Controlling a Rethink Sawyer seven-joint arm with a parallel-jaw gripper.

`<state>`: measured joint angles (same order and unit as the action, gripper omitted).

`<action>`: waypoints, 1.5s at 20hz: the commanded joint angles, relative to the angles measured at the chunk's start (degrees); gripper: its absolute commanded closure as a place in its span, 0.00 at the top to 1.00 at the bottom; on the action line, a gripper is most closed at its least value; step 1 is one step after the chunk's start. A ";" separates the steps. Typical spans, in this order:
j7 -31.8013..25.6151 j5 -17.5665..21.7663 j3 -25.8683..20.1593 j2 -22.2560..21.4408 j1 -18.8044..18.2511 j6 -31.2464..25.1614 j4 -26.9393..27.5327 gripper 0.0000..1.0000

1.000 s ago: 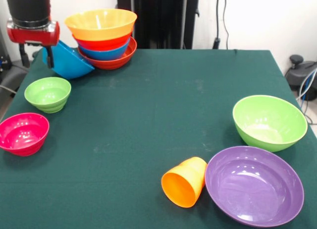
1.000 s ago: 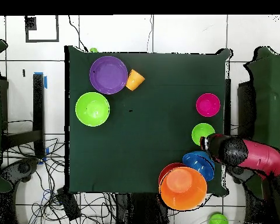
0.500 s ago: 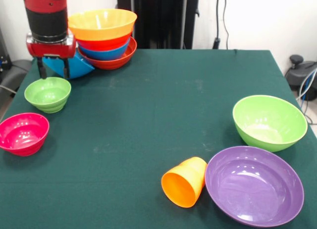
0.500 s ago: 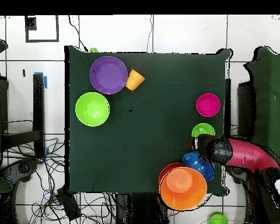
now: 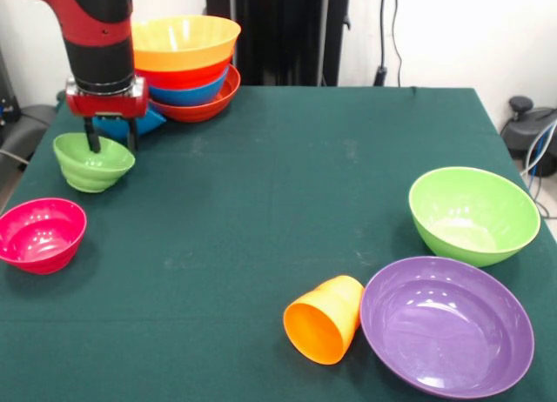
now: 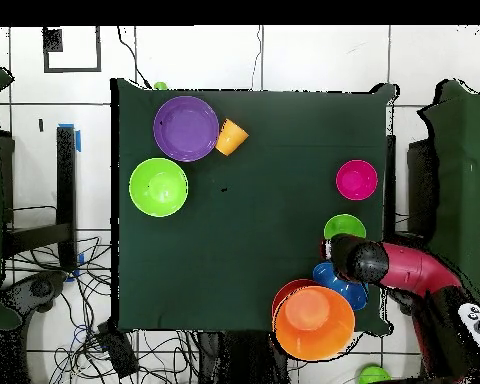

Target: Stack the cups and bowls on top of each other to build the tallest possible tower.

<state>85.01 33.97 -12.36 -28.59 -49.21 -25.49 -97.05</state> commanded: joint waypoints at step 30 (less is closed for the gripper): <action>1.29 2.71 0.86 5.88 0.01 5.73 5.46 0.00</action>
<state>85.01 33.93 -9.45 -24.36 -50.55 -21.87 -95.73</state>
